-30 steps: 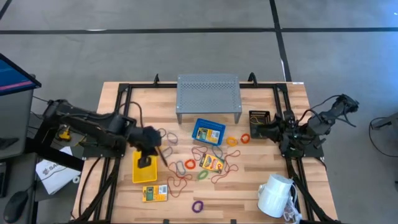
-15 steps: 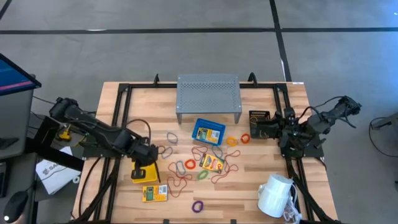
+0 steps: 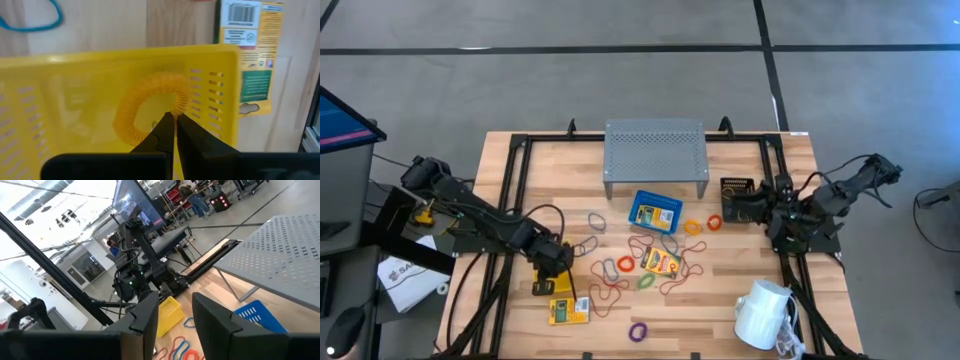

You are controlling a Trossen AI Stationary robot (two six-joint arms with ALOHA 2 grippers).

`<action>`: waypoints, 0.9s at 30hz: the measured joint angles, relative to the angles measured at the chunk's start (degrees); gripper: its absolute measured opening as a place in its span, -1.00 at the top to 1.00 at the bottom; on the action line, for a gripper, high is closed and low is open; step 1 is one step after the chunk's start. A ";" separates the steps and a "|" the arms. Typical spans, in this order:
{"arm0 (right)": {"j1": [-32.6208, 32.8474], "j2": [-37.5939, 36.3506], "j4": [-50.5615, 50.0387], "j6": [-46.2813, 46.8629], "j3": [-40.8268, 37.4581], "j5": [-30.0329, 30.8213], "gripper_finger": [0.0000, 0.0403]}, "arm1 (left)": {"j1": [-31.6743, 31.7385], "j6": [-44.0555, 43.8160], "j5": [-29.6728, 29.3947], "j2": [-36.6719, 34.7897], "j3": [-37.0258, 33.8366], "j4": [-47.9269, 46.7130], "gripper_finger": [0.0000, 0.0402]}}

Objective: Pick & Place Office Desk Supplies
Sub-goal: Put the yellow spring keychain into the yellow bin

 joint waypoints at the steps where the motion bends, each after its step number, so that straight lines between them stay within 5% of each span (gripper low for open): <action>1: 0.00 0.38 0.00 0.00 0.00 -0.02 0.42 | 0.00 -0.48 0.34 0.00 -0.78 0.97 1.00; 14: -0.02 2.55 2.29 0.00 0.00 -0.02 0.42 | 0.12 -6.58 1.70 0.00 -5.99 5.93 0.94; 27: -0.02 2.54 3.04 0.00 0.00 -0.02 0.42 | 0.70 -7.56 1.67 0.00 -6.13 5.85 0.16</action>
